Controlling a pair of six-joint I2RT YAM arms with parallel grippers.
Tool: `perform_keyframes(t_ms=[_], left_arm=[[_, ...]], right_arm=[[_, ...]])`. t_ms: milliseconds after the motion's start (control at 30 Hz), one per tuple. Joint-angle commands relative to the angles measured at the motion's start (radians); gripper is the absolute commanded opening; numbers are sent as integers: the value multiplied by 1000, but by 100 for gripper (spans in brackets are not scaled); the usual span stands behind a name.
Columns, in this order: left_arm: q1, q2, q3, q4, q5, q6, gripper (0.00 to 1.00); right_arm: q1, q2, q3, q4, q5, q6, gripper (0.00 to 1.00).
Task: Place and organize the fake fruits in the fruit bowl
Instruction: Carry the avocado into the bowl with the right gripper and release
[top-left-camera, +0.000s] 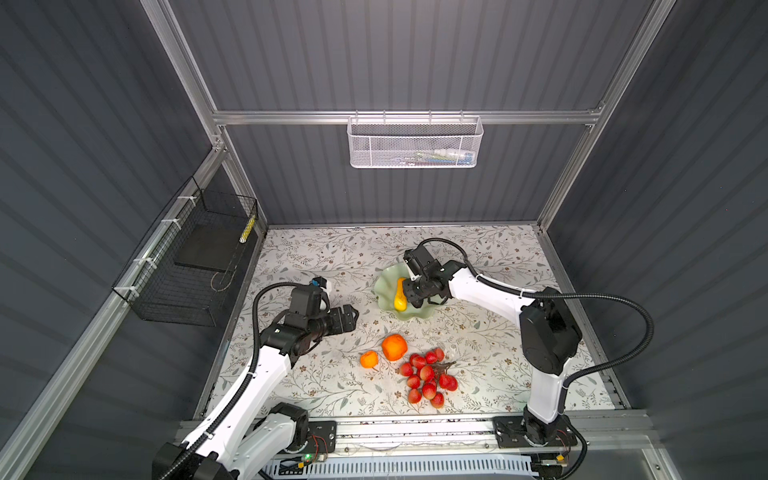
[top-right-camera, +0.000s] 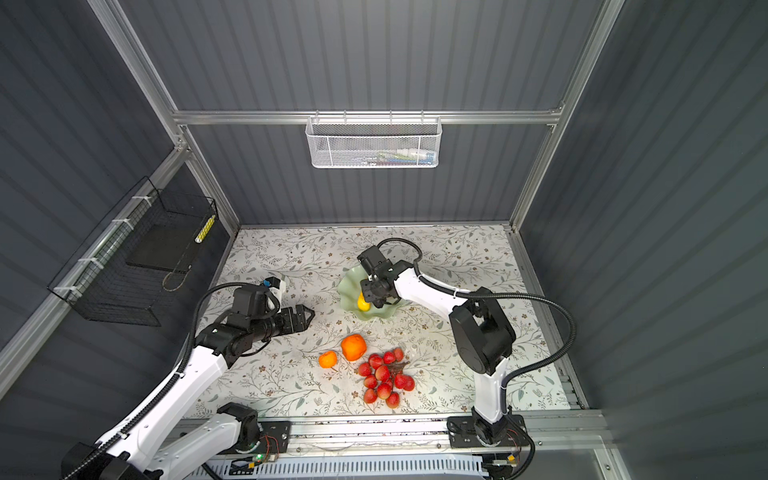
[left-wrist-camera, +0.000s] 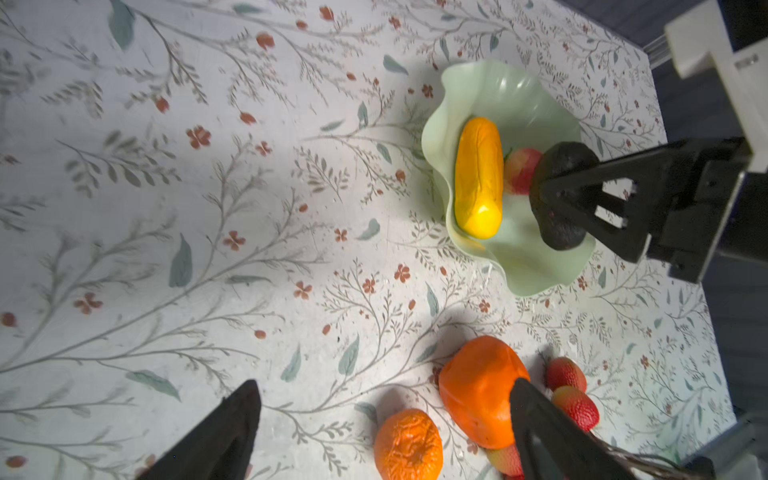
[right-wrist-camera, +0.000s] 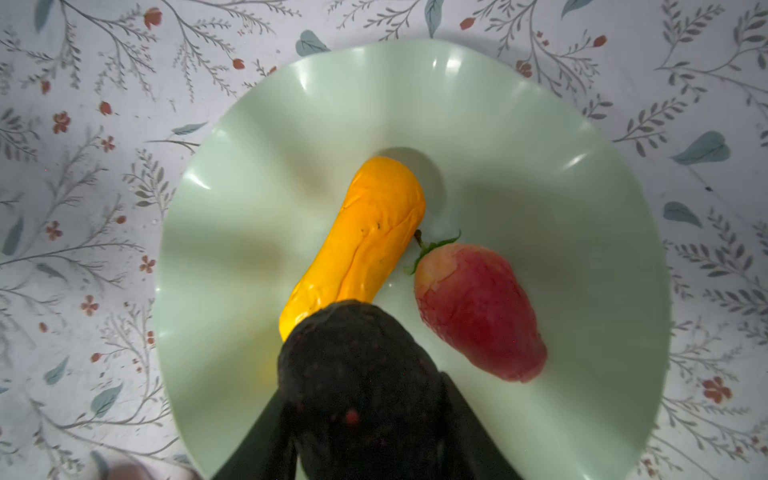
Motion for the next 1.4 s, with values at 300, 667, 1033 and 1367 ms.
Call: perform_keyframes(t_ms=[300, 667, 1033, 1367], left_arm=[[-5, -7, -96, 8, 156, -128, 86], [-88, 35, -149, 66, 176, -174, 82], [-210, 195, -163, 128, 92, -184, 81], [-263, 268, -166, 149, 85, -193, 76]], right_arm=[[-5, 27, 8, 44, 27, -34, 62], [-16, -339, -190, 215, 41, 62, 84], [-26, -682, -489, 340, 114, 146, 99], [-43, -743, -550, 333, 140, 167, 99]])
